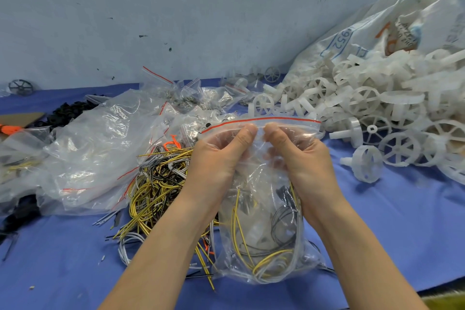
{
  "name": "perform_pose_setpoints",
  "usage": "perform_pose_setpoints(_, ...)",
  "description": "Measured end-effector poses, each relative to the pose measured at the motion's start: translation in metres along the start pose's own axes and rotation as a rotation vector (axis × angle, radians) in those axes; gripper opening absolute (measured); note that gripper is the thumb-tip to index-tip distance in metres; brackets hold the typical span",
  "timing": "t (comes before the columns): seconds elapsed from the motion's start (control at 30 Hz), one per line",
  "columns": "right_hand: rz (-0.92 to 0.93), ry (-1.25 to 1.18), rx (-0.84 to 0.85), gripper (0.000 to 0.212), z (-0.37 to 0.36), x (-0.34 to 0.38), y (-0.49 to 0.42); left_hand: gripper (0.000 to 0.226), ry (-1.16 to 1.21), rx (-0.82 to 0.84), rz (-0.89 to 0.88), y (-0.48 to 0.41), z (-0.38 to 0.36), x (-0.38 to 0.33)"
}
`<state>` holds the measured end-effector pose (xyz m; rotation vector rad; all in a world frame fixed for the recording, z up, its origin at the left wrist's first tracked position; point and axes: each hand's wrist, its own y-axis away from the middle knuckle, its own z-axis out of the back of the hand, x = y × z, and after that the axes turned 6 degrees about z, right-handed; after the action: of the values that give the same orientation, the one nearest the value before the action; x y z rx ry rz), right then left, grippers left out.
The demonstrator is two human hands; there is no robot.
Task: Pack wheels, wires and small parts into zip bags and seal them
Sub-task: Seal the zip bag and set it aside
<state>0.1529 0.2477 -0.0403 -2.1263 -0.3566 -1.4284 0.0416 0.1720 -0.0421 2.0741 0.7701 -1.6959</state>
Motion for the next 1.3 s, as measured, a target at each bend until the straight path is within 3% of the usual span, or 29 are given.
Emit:
perform_pose_setpoints(0.1,-0.001,-0.005,0.015,0.011,0.001,0.001,-0.001,0.025,0.001,0.005,-0.012,-0.002,0.002,0.003)
perform_pose_setpoints(0.33,-0.01,-0.036,0.048,0.01,0.002,0.002,0.0,0.018,-0.037,0.004,-0.074,-0.002,0.002,0.005)
perform_pose_setpoints(0.43,-0.028,-0.06,0.043,0.012,0.001,0.005,0.0,0.025,-0.04,-0.018,-0.088,-0.001,0.001,0.005)
perform_pose_setpoints(0.53,-0.056,-0.052,0.015,0.014,0.001,0.009,0.001,0.051,-0.005,-0.046,-0.049,0.0,-0.001,0.003)
perform_pose_setpoints(0.7,-0.071,-0.038,-0.009,0.018,0.001,0.012,0.002,0.025,-0.017,0.043,-0.034,-0.003,0.001,0.005)
perform_pose_setpoints(1.3,-0.022,-0.015,0.037,0.013,0.002,0.007,0.0,0.03,0.009,0.023,-0.029,-0.004,0.002,0.007)
